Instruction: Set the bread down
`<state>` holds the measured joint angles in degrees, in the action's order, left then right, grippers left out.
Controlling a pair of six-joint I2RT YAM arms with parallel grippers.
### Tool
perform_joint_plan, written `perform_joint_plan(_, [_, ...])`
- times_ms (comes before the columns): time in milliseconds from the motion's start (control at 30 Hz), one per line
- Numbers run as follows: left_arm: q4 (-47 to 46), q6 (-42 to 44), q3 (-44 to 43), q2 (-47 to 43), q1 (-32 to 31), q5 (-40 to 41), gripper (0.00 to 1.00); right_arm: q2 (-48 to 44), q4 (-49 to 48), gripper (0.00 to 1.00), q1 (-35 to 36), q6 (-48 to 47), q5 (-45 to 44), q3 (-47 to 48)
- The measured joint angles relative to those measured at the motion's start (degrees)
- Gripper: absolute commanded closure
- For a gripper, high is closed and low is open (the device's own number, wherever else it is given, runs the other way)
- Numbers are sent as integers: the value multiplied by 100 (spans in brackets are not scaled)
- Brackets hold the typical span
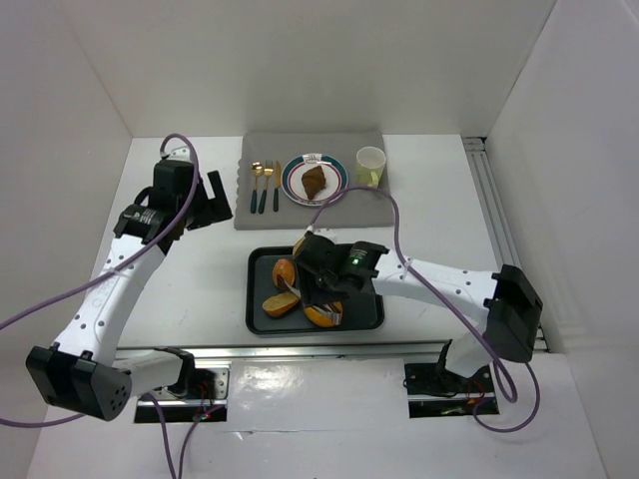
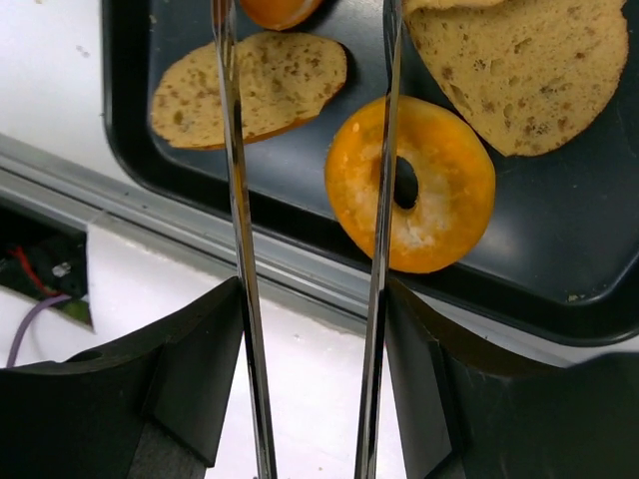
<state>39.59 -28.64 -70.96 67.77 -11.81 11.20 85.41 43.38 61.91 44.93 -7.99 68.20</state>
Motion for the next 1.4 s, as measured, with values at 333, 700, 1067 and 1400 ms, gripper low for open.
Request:
perform_joint_plan(333, [-44, -2, 190, -114, 0, -205, 4, 691, -216, 42, 11, -240, -17, 199])
perform_joint_plan(700, [-57, -11, 195, -173, 0, -245, 4, 699, -142, 66, 9, -546, -90, 693])
perform_joint_plan(1067, [22, -37, -20, -146, 0, 50, 4, 450, -289, 66, -1207, -1495, -199, 1681])
perform_joint_plan(1400, [31, -160, -20, -79, 0, 31, 4, 2638, -870, 65, -2658, -2205, -363, 3604])
